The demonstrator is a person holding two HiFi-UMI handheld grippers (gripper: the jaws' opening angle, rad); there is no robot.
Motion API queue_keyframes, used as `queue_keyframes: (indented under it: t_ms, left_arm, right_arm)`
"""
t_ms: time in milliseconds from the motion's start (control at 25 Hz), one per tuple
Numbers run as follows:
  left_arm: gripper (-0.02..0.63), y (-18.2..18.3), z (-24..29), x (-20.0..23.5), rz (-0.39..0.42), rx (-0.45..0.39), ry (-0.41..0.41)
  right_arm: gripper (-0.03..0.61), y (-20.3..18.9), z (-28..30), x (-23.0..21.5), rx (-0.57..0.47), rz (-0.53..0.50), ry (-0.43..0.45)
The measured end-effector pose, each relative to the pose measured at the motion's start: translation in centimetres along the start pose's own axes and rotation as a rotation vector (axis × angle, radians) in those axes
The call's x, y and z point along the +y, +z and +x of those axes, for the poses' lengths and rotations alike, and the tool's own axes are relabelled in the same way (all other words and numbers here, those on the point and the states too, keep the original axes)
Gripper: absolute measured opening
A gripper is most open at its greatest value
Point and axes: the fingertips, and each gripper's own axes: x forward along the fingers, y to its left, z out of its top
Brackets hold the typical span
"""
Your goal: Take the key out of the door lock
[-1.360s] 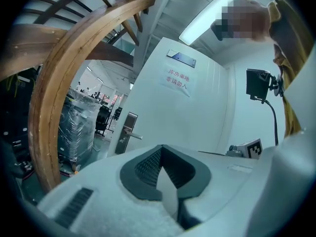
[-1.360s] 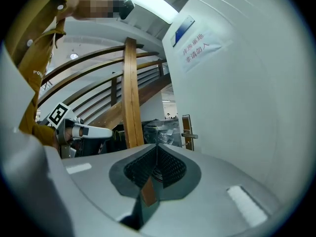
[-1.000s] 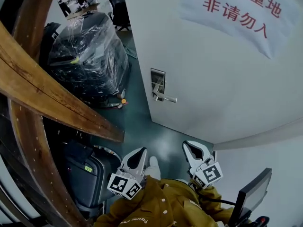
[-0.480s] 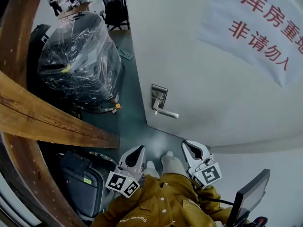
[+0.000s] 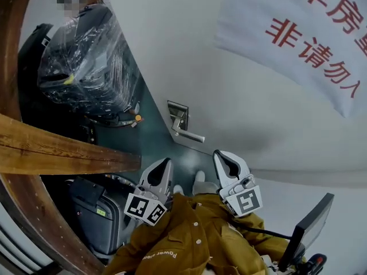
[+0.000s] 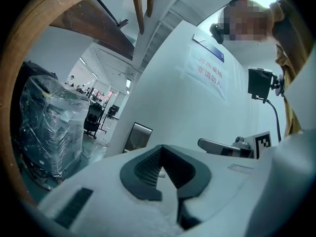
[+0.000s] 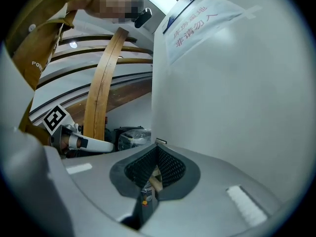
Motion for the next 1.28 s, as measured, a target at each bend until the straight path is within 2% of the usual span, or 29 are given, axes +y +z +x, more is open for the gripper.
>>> queue_keyframes:
  t_ms: [120, 320, 680, 840, 1000, 1080, 1200, 1280]
  left_arm:
    - [-0.002, -0.1, 1.2, -0.5, 0.012, 0.0, 0.014]
    - [-0.002, -0.5, 1.7, -0.1, 0.011, 0.015, 0.042]
    - [-0.002, 0.4, 2.8, 1.0, 0.009, 0.024, -0.012]
    - [-0.002, 0.4, 2.9, 1.4, 0.014, 0.027, -0.029]
    - [-0.002, 0.0, 2.7, 2.2, -0.01, 0.034, -0.028]
    - [-0.002, -0.6, 3.0, 2.5, -0.031, 0.053, -0.038]
    - [0.0, -2.5, 3.6, 3.1, -0.069, 0.126, -0.076]
    - [0.0, -4.2, 4.2, 3.8, -0.122, 0.171, -0.109]
  right_arm:
    - [0.006, 0.2, 0.6, -1.6, 0.01, -0.003, -0.009]
    - [0.006, 2.0, 2.0, -4.2, -0.014, -0.049, -0.117]
    - [-0.002, 6.6, 5.6, -5.9, -0.052, -0.209, -0.305]
    - [-0.004, 6.0, 6.2, -7.7, -0.026, -0.17, -0.379]
    - [0.002, 5.9, 6.2, -8.1, -0.025, -0.192, -0.412]
    - [0.002, 5.8, 6.1, -8.2, -0.012, -0.188, -0.419]
    - [0.003, 5.7, 6.1, -8.2, 0.004, -0.182, -0.423]
    - [0.002, 5.5, 6.0, -8.2, 0.012, -0.183, -0.425]
